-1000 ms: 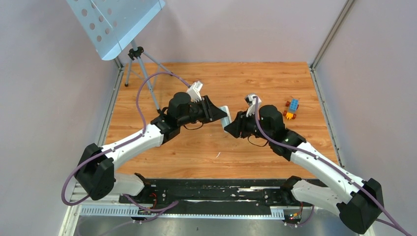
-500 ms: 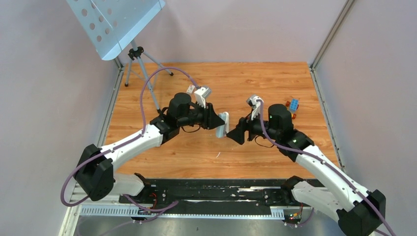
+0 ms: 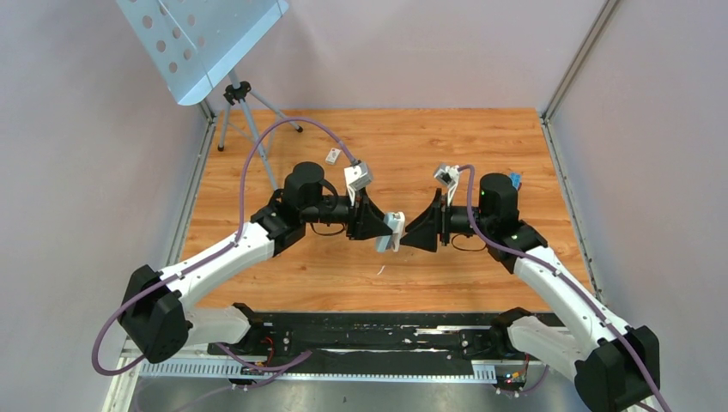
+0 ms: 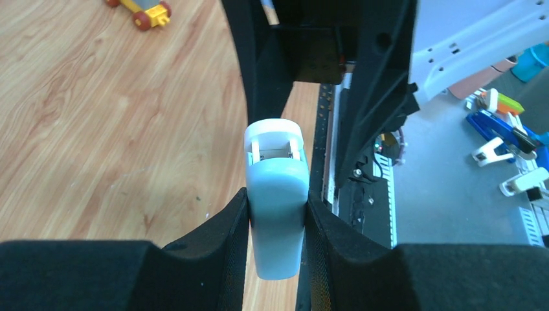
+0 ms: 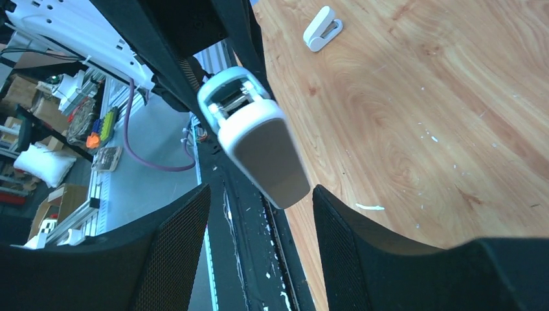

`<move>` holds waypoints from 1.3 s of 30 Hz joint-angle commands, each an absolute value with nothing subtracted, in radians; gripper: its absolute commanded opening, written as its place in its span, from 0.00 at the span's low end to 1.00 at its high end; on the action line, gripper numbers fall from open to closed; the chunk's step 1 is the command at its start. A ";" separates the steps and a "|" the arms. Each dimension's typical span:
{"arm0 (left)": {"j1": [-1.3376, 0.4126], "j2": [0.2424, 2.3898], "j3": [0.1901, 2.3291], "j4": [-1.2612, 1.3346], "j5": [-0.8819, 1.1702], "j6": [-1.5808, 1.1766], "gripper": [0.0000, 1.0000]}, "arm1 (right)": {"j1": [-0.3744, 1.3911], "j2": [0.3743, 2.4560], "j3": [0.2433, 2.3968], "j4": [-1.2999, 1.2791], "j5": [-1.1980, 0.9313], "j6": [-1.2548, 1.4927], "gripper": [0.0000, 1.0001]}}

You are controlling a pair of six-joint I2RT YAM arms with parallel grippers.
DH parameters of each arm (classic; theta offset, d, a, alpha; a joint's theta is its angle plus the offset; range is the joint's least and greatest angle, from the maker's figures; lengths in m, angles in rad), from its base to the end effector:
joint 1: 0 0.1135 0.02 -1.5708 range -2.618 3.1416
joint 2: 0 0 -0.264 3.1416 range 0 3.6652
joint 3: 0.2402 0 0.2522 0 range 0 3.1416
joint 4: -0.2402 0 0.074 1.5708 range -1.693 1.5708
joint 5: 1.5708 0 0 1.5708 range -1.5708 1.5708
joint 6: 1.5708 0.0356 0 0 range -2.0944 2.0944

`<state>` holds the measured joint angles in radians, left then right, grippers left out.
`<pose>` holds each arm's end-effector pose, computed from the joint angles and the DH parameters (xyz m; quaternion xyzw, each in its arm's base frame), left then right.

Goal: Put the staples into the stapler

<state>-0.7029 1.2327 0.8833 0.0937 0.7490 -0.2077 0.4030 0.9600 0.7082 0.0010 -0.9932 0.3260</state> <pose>0.1979 -0.1995 0.3098 0.3973 0.6594 -0.5102 0.3836 0.1827 0.1103 0.3037 -0.3186 0.6828 0.5438 0.3695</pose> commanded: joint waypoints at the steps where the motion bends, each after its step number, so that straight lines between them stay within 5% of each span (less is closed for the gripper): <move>1: -0.704 1.207 0.884 0.201 0.858 -0.204 0.00 | 0.411 0.954 0.686 0.104 -1.072 0.362 0.63; 5: -0.704 1.205 0.869 0.262 0.884 -0.242 0.00 | 0.458 0.977 0.700 0.099 -1.061 0.341 0.61; 10: -0.704 1.198 0.862 0.283 0.917 -0.239 0.00 | 0.481 0.997 0.684 0.141 -1.059 0.359 0.43; 20: -0.700 1.210 0.886 0.304 0.940 -0.242 0.00 | 0.539 1.018 0.669 0.179 -1.086 0.354 0.52; 26: -0.672 1.201 0.887 0.307 0.951 -0.251 0.00 | 0.542 0.976 0.650 0.195 -1.056 0.350 0.37; 32: -0.608 1.187 0.843 0.444 0.980 -0.357 0.00 | 0.542 0.950 0.625 0.207 -1.049 0.355 0.48; 39: -0.606 1.208 0.821 0.532 0.996 -0.424 0.00 | 0.542 0.974 0.600 0.326 -1.063 0.431 0.44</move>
